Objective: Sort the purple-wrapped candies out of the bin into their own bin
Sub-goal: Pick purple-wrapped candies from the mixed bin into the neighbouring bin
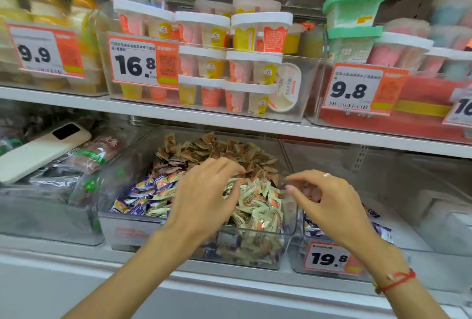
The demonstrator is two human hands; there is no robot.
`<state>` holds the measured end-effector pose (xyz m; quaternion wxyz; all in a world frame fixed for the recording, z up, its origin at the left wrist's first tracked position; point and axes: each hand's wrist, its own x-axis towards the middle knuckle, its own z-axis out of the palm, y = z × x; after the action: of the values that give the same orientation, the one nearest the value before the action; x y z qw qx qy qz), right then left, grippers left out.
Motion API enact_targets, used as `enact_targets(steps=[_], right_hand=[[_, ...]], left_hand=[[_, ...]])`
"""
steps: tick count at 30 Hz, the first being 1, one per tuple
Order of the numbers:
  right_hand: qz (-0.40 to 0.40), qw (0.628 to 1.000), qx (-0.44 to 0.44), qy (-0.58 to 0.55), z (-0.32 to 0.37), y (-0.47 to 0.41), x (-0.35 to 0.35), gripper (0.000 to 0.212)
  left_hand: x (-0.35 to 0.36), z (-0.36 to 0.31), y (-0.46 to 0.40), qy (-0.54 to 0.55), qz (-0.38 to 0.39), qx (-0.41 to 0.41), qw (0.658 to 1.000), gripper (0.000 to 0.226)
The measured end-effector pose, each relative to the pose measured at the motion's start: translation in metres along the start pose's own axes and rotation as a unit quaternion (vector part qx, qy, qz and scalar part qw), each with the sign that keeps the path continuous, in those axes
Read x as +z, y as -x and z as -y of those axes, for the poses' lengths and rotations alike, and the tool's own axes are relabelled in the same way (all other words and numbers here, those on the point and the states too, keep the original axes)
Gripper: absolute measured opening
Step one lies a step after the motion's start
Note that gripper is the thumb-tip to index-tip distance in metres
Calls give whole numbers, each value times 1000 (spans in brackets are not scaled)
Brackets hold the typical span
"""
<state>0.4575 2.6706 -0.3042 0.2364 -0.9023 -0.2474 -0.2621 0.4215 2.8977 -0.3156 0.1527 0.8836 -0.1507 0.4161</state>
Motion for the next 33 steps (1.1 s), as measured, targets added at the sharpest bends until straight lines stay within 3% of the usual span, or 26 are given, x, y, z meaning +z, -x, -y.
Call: enact_targets(steps=[4,7,10,14,17,21,28,33], right_hand=[[-7,995,-97,8,53,-22,35,12],[94,987,-127,15,88,-53,66,24],[184,970,-156,34,117,-90,108,32],[332,934,-118,62,134,-135,171,48],[408,906,-63,89,144,-145,208,62],[366,912,-154,103,155,-138,217,48],[312,913,-247,90,115,-110,143,30],[235,947,-202,87,53,-69,93,27]], left_hand=[[-44,71,30,-111,-64,-90,988,16],[-56,111,41,-168,-61,-131,975,27],[-58,136,54,-212,-7,-133,968,44],[-58,150,67,-205,24,-203,957,57],[-56,150,68,-218,15,-190,957,52],[-55,152,67,-219,12,-193,956,48],[-54,150,68,-214,34,-214,953,51],[-47,129,51,-219,15,-152,964,63]])
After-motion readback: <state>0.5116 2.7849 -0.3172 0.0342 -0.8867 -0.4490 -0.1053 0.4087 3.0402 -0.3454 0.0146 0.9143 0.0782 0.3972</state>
